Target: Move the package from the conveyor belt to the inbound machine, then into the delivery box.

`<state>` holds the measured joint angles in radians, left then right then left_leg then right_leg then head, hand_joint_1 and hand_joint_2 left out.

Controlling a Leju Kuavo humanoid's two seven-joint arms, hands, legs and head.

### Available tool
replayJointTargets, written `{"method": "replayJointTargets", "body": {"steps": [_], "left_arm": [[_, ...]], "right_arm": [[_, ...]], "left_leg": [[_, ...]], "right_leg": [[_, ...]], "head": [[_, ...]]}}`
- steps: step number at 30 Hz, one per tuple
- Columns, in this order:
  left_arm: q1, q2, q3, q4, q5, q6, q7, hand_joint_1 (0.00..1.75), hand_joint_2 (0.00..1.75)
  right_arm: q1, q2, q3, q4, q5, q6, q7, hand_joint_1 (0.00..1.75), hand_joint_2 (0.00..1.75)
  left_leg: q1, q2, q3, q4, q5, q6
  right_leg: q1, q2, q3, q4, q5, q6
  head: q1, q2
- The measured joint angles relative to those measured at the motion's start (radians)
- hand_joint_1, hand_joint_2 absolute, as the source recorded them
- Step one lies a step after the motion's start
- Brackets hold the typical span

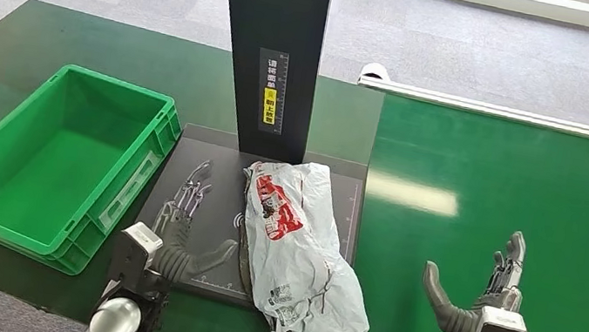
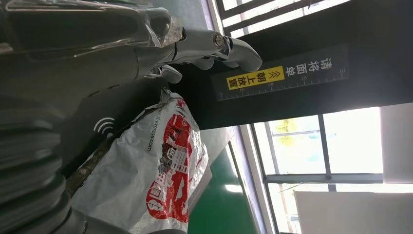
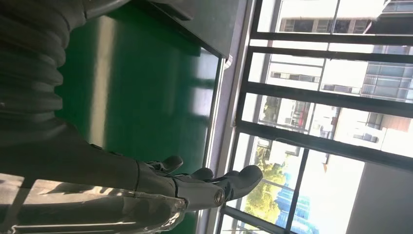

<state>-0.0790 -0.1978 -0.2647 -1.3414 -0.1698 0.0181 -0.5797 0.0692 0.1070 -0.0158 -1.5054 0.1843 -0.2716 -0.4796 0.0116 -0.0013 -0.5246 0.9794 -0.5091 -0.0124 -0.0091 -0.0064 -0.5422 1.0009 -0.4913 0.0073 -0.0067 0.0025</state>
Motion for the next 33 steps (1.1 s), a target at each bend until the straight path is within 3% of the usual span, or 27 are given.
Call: {"method": "replayJointTargets", "body": {"steps": [9, 14, 20, 25, 29, 33], "left_arm": [[-0.019, 0.000, -0.003, 0.021, -0.075, 0.011, 0.063, 0.00, 1.75], [-0.038, -0.002, -0.001, 0.060, -0.075, 0.007, 0.180, 0.00, 1.75], [-0.051, -0.003, -0.003, 0.089, -0.069, -0.034, 0.152, 0.00, 1.75], [-0.057, -0.003, -0.029, 0.099, -0.170, -0.021, 0.164, 0.00, 1.75], [-0.059, -0.003, -0.037, 0.104, -0.152, -0.037, 0.130, 0.00, 1.75], [-0.053, 0.000, -0.040, 0.107, -0.173, -0.006, 0.122, 0.00, 1.75]], "right_arm": [[0.001, 0.020, -0.041, -0.016, 0.032, -0.025, -0.013, 0.00, 1.75], [-0.008, 0.031, -0.027, -0.015, 0.286, -0.156, 0.055, 0.00, 1.75], [-0.071, 0.034, 0.011, 0.002, 0.232, -0.056, 0.116, 0.00, 1.75], [-0.080, 0.033, 0.037, 0.013, 0.170, -0.008, 0.117, 0.00, 1.75], [-0.078, 0.031, 0.056, 0.021, 0.067, 0.107, 0.107, 0.00, 1.75], [-0.080, 0.028, 0.087, 0.041, 0.046, 0.172, 0.103, 0.00, 1.75]], "left_leg": [[0.000, 0.001, 0.000, 0.000, 0.000, 0.000], [0.000, 0.001, 0.000, 0.000, 0.000, 0.000], [0.000, 0.001, 0.000, 0.000, 0.000, 0.000], [0.000, 0.001, 0.000, 0.000, 0.000, 0.000], [0.000, 0.001, 0.000, 0.000, 0.000, 0.000], [0.000, 0.001, 0.000, 0.000, 0.000, 0.000]], "right_leg": [[0.000, 0.001, 0.000, 0.000, 0.000, 0.000], [0.000, 0.001, 0.000, 0.000, 0.000, 0.000], [0.000, 0.002, 0.000, 0.000, 0.000, 0.000], [0.000, 0.002, 0.000, 0.000, 0.000, 0.000], [0.000, 0.002, 0.000, 0.000, 0.000, 0.000], [0.000, 0.002, 0.000, 0.000, 0.000, 0.000]], "head": [[0.000, 0.000], [0.000, 0.000], [0.000, 0.000], [0.000, 0.000], [0.000, 0.000], [0.000, 0.000]]}}
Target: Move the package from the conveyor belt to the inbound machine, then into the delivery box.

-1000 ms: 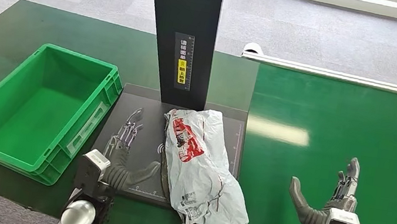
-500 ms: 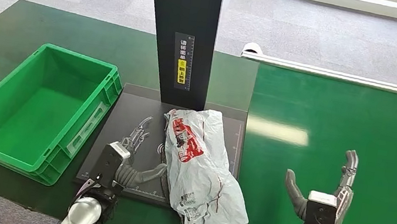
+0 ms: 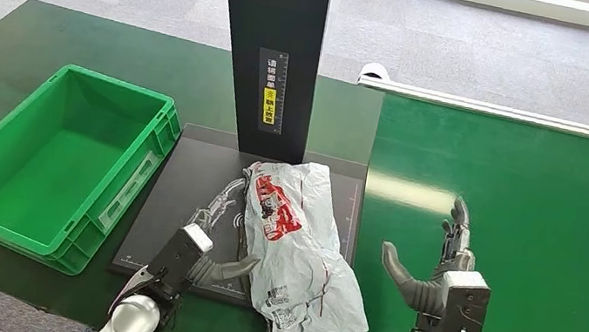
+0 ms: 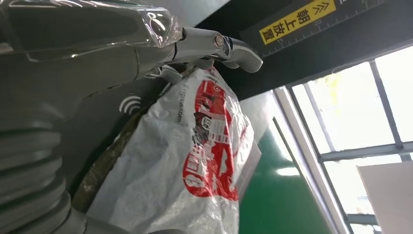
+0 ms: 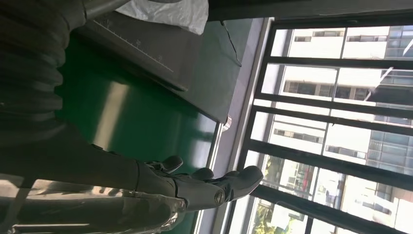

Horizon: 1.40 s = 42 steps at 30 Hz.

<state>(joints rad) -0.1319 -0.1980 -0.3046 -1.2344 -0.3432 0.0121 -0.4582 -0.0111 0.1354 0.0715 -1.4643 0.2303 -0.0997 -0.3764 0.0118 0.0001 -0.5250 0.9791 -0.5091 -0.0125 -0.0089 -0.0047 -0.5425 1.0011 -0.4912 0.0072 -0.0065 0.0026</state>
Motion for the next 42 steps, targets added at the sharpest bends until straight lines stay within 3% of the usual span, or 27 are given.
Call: {"method": "replayJointTargets", "body": {"steps": [8, 17, 29, 42], "left_arm": [[0.017, 0.007, -0.023, -0.008, -0.127, 0.046, -0.003, 0.00, 1.75], [0.032, 0.019, -0.091, -0.021, -0.199, -0.013, -0.062, 0.00, 1.75], [0.025, 0.006, -0.149, 0.040, -0.050, -0.126, -0.068, 0.00, 1.75], [0.020, -0.003, -0.176, 0.057, -0.044, -0.135, -0.069, 0.00, 1.75]], "right_arm": [[-0.005, -0.002, 0.031, 0.038, 0.011, 0.021, 0.018, 0.00, 1.75], [-0.041, -0.007, 0.057, 0.154, -0.021, 0.109, 0.033, 0.00, 1.75], [-0.047, -0.007, 0.049, 0.176, -0.008, 0.092, 0.042, 0.00, 1.75], [-0.047, -0.007, 0.040, 0.176, -0.008, 0.092, 0.044, 0.00, 1.75]], "left_leg": [[0.000, 0.000, 0.000, 0.000, 0.000, 0.000], [0.000, 0.000, 0.000, 0.000, 0.000, 0.000], [0.000, 0.000, 0.000, 0.000, 0.000, 0.000], [0.000, 0.000, 0.000, 0.000, 0.000, 0.000]], "right_leg": [[0.000, 0.000, 0.000, 0.000, 0.000, 0.000], [0.000, 0.000, 0.000, 0.000, 0.000, 0.000], [0.000, 0.000, 0.000, 0.000, 0.000, 0.000], [0.000, 0.000, 0.000, 0.000, 0.000, 0.000]], "head": [[0.000, 0.000], [0.000, 0.000], [0.000, 0.000], [0.000, 0.000]]}}
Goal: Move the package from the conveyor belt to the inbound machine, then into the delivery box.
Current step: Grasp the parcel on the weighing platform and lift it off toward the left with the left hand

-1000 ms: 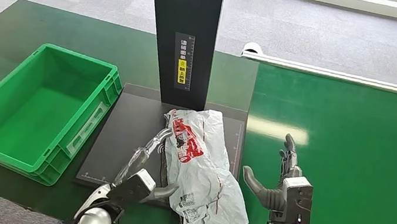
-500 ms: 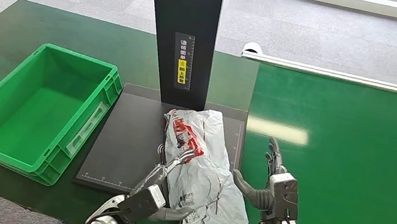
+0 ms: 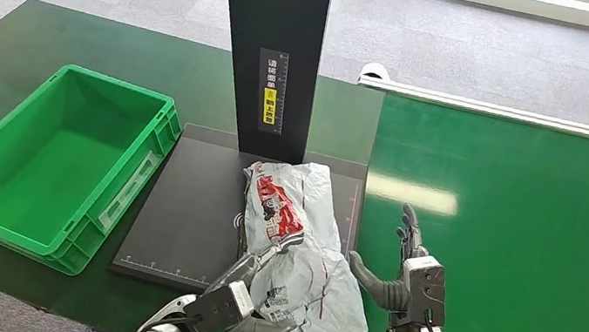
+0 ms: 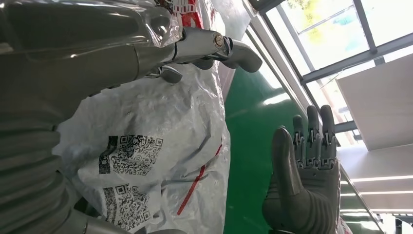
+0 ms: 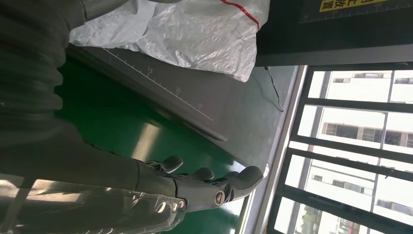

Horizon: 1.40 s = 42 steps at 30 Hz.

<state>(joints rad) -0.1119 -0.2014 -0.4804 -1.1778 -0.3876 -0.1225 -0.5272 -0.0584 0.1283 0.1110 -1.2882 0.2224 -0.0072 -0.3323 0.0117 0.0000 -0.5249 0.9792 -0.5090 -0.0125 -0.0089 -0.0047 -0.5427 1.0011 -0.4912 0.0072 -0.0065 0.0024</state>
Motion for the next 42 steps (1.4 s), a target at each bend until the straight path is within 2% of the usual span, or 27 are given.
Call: {"method": "replayJointTargets", "body": {"steps": [3, 5, 10, 15, 17, 20, 24, 25, 29, 31, 42], "left_arm": [[-0.001, 0.000, -0.001, 0.001, -0.008, 0.006, 0.007, 0.00, 1.75], [-0.007, 0.000, -0.007, 0.007, -0.048, 0.031, 0.041, 0.00, 1.75], [-0.069, -0.016, -0.047, 0.097, -0.228, 0.160, 0.197, 0.00, 1.75], [-0.137, -0.033, -0.083, 0.213, -0.426, 0.357, 0.347, 0.00, 1.75], [-0.156, -0.034, -0.093, 0.247, -0.511, 0.407, 0.417, 0.00, 1.75], [-0.186, -0.041, -0.103, 0.294, -0.623, 0.429, 0.532, 0.00, 1.75], [-0.222, -0.056, -0.104, 0.348, -0.660, 0.421, 0.556, 0.00, 1.75], [-0.228, -0.059, -0.104, 0.357, -0.665, 0.417, 0.557, 0.07, 1.75], [-0.245, -0.065, -0.100, 0.387, -0.675, 0.395, 0.550, 1.67, 1.75], [-0.247, -0.067, -0.099, 0.399, -0.679, 0.401, 0.535, 1.75, 1.75], [-0.261, -0.067, -0.078, 0.422, -0.677, 0.428, 0.505, 1.75, 1.75]], "right_arm": [[0.000, 0.000, 0.000, 0.000, 0.000, 0.000, 0.000, 0.00, 1.75], [0.000, 0.000, 0.000, 0.000, 0.001, 0.000, 0.000, 0.00, 1.75], [0.001, 0.001, -0.001, -0.002, 0.006, -0.006, 0.000, 0.00, 1.75], [0.006, 0.003, -0.002, -0.015, 0.014, -0.018, 0.008, 0.00, 1.75], [0.005, 0.003, -0.002, -0.016, 0.018, -0.019, 0.013, 0.00, 1.75], [0.000, 0.006, -0.004, -0.016, 0.022, -0.020, 0.023, 0.00, 1.75], [-0.007, 0.009, -0.009, -0.016, 0.017, -0.016, 0.026, 0.00, 1.75], [-0.007, 0.009, -0.009, -0.015, 0.011, -0.010, 0.025, 0.00, 1.75], [-0.009, 0.009, -0.012, -0.008, -0.010, 0.007, 0.018, 0.00, 1.75], [-0.012, 0.009, -0.012, -0.005, -0.010, 0.008, 0.016, 0.00, 1.75], [-0.018, 0.009, -0.018, -0.004, -0.007, 0.003, 0.016, 0.00, 1.75]], "left_leg": [[0.000, 0.000, 0.000, 0.000, 0.000, 0.000], [0.000, 0.000, 0.000, 0.000, 0.000, 0.000], [0.000, 0.000, 0.000, 0.000, 0.000, 0.000], [0.000, 0.000, 0.001, 0.000, 0.000, 0.000], [0.000, 0.000, 0.001, 0.000, 0.000, 0.000], [0.000, 0.000, 0.001, 0.000, 0.000, 0.000], [0.000, 0.000, 0.004, 0.000, 0.000, 0.000], [0.000, 0.000, 0.005, 0.000, 0.000, 0.000], [0.000, 0.000, 0.008, 0.000, 0.000, 0.000], [0.000, 0.000, 0.009, 0.000, 0.000, 0.001], [0.000, 0.000, 0.009, 0.000, 0.002, 0.000]], "right_leg": [[0.000, 0.000, 0.000, 0.000, 0.000, 0.000], [0.000, 0.000, 0.000, 0.000, 0.000, 0.000], [0.000, 0.000, 0.000, 0.000, 0.000, 0.000], [0.000, 0.000, 0.001, 0.000, 0.000, 0.000], [0.000, 0.000, 0.001, 0.000, 0.000, 0.000], [0.000, 0.000, 0.001, 0.000, 0.000, 0.000], [0.000, 0.000, 0.005, 0.000, 0.000, 0.000], [0.000, 0.000, 0.006, 0.000, 0.000, 0.000], [0.000, -0.001, 0.011, 0.000, 0.000, 0.000], [0.000, 0.000, 0.012, 0.000, 0.001, 0.000], [0.000, 0.000, 0.010, 0.000, 0.002, 0.001]], "head": [[0.000, 0.000], [0.000, 0.000], [0.000, 0.000], [0.000, 0.000], [0.000, 0.000], [0.000, 0.000], [0.000, 0.000], [0.000, 0.000], [0.000, 0.000], [0.000, 0.000], [0.000, 0.000]]}}
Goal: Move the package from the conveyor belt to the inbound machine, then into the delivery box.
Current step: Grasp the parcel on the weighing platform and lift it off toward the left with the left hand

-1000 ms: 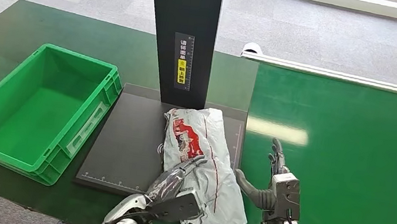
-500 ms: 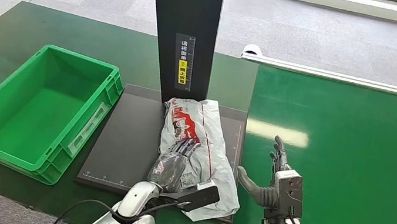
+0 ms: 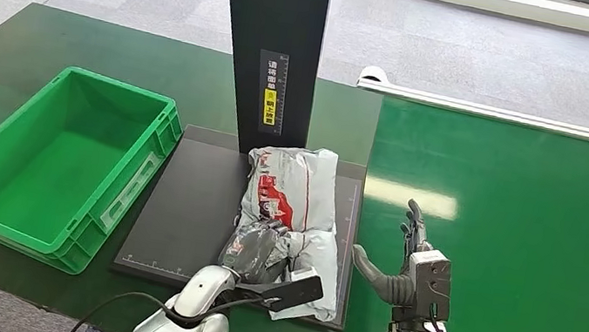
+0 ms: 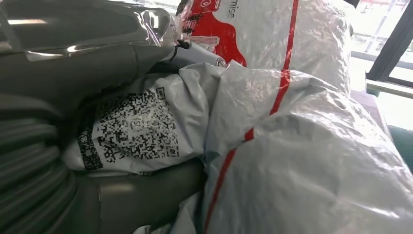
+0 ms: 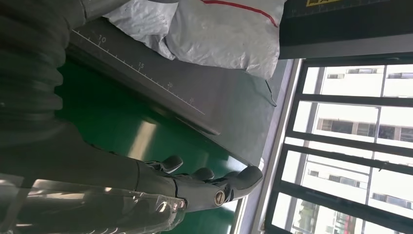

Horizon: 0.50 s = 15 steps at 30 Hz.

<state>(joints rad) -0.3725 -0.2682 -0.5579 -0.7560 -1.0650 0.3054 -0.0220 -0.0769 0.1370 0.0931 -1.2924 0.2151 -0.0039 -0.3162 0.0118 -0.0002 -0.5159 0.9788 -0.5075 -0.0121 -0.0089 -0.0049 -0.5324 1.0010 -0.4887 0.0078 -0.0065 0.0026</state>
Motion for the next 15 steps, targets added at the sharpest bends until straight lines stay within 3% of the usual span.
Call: {"method": "replayJointTargets", "body": {"steps": [5, 11, 15], "left_arm": [[0.008, 0.006, 0.003, 0.002, -0.020, 0.086, -0.036, 1.75, 1.75], [0.042, 0.020, 0.002, 0.013, -0.132, 0.324, -0.055, 1.75, 1.75], [0.064, 0.022, 0.013, 0.004, -0.070, 0.371, -0.114, 1.75, 1.75]], "right_arm": [[0.000, 0.000, -0.003, 0.000, 0.004, -0.001, 0.000, 0.00, 1.75], [-0.002, -0.002, -0.007, 0.001, -0.002, -0.003, -0.003, 0.00, 1.75], [-0.010, -0.003, -0.007, 0.008, -0.013, -0.006, -0.015, 0.00, 1.75]], "left_leg": [[0.000, 0.000, -0.002, 0.000, 0.000, 0.000], [0.000, 0.000, -0.005, 0.000, 0.000, 0.000], [0.000, 0.000, -0.007, 0.000, 0.000, 0.000]], "right_leg": [[0.000, 0.000, -0.003, 0.000, 0.000, 0.000], [0.000, 0.000, -0.006, 0.000, 0.000, 0.000], [0.000, 0.000, -0.008, 0.000, 0.000, 0.000]], "head": [[0.000, 0.000], [0.000, 0.000], [0.000, 0.000]]}}
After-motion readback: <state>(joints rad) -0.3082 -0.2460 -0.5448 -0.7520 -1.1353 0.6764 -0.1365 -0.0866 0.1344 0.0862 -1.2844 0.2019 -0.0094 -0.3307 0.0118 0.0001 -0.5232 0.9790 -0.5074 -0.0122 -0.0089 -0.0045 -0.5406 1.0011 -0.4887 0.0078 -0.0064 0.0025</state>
